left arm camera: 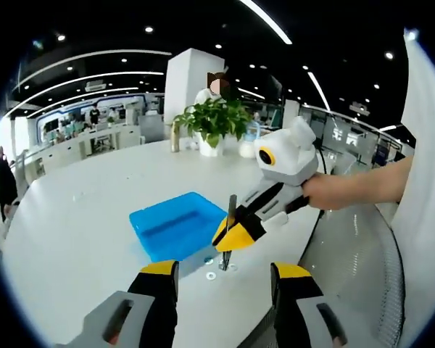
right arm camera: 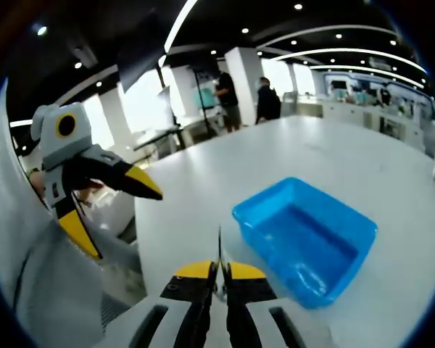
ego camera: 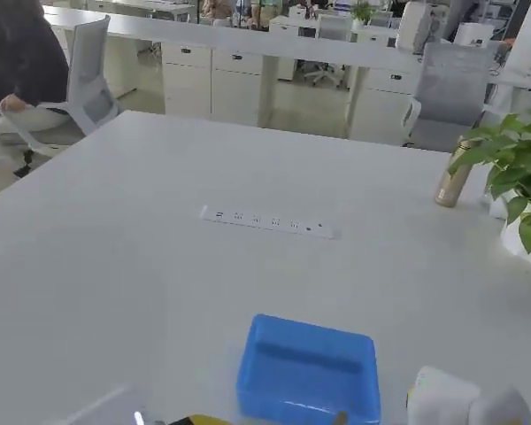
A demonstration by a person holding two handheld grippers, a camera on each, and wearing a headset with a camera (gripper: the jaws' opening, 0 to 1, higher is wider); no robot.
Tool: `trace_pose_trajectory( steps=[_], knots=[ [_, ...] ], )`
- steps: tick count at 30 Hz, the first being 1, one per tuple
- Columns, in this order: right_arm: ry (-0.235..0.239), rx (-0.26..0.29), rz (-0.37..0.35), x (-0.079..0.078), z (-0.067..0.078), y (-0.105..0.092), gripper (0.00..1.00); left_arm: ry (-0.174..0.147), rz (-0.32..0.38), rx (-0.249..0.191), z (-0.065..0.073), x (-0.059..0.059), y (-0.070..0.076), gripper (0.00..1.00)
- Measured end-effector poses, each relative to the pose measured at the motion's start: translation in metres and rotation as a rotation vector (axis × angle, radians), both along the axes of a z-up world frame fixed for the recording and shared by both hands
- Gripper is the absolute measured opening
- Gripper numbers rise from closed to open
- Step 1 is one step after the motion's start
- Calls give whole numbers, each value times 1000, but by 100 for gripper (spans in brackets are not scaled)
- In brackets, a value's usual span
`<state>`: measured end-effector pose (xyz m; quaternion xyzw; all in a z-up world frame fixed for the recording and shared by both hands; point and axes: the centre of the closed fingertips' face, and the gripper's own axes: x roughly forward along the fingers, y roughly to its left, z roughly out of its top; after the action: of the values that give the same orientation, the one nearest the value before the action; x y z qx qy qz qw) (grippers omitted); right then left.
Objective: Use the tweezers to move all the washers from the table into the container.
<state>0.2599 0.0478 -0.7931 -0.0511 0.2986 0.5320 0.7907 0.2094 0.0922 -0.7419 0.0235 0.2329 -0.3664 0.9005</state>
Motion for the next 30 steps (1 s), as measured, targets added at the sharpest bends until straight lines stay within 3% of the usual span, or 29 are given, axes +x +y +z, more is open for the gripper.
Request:
trace_pose_trajectory(
  steps=[7, 10, 13, 16, 23, 28, 30],
  knots=[
    [10, 52, -40, 9, 30, -4, 3, -111, 161, -20, 1, 9, 25, 81],
    [2, 44, -49, 13, 36, -6, 3, -137, 206, -79, 7, 12, 28, 88],
    [-9, 42, -75, 25, 44, -13, 3, -212, 234, -188, 22, 15, 24, 98],
    [-13, 50, -100, 36, 49, -19, 3, -245, 242, -210, 29, 16, 23, 99],
    [-2, 62, -213, 76, 52, -38, 3, -242, 233, -212, 25, 16, 22, 99],
    [43, 51, -288, 100, 37, -44, 3, -243, 231, -145, 17, 17, 24, 98],
    [39, 19, -294, 105, 30, -44, 3, -238, 227, -122, 14, 17, 25, 95]
  ],
)
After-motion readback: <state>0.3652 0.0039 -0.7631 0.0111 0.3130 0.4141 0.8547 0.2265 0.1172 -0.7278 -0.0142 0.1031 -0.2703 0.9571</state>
